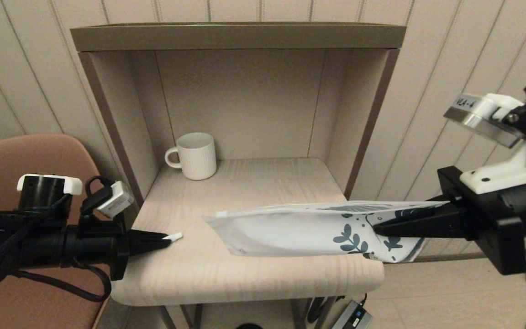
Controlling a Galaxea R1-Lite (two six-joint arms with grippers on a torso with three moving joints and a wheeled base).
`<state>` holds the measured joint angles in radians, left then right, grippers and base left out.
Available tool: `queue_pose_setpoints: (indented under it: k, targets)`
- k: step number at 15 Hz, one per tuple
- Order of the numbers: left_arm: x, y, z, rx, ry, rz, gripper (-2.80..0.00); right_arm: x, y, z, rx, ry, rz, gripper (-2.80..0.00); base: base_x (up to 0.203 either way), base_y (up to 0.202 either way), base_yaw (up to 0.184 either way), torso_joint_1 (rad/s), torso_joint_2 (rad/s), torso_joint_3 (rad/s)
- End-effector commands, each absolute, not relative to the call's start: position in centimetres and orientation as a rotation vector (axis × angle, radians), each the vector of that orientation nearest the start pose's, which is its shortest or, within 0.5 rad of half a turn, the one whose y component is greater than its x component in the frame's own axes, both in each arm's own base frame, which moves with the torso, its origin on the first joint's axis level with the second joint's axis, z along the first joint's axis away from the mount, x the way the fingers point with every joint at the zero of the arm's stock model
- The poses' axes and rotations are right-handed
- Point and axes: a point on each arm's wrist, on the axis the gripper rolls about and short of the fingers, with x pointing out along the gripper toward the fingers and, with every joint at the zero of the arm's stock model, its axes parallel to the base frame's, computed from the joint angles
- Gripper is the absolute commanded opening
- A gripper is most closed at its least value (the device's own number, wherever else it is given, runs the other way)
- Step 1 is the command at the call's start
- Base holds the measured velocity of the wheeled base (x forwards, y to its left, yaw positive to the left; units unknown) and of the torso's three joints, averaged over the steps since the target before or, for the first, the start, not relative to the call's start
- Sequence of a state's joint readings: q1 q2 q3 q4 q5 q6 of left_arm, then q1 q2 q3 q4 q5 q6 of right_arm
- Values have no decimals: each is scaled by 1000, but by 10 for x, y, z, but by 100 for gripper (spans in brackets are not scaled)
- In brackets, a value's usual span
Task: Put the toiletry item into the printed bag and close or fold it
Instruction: Pick up the toothpaste, then place the toothpaste in the storage bag
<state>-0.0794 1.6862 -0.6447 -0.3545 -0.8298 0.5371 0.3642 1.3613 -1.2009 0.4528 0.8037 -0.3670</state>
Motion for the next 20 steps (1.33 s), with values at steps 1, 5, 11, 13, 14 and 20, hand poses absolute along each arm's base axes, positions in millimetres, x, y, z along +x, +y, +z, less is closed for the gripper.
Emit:
queue_pose_setpoints:
  k: [1,5,11,13,14,20]
  targets:
    - [258,-38,140,240,349,-1020,-280,180,88,283,-177,424,1236,-280,0,0,0,0,0,0]
    - [254,-43,187,250,304,-1048,-280,189,90,273,-201,449,1241,-280,0,0,0,0,0,0]
    - [256,-72,275,269,209,-1165,-280,220,119,250,-237,482,1283,-280,0,0,0,0,0,0]
    - [260,-85,290,276,190,-1200,-280,234,126,244,-236,492,1287,-280,0,0,0,0,0,0]
    - [262,-91,296,280,179,-1218,-280,240,129,244,-236,489,1286,-280,0,0,0,0,0,0]
    - [288,-141,290,252,221,-1325,-280,281,142,218,-224,496,1268,-280,0,0,0,0,0,0]
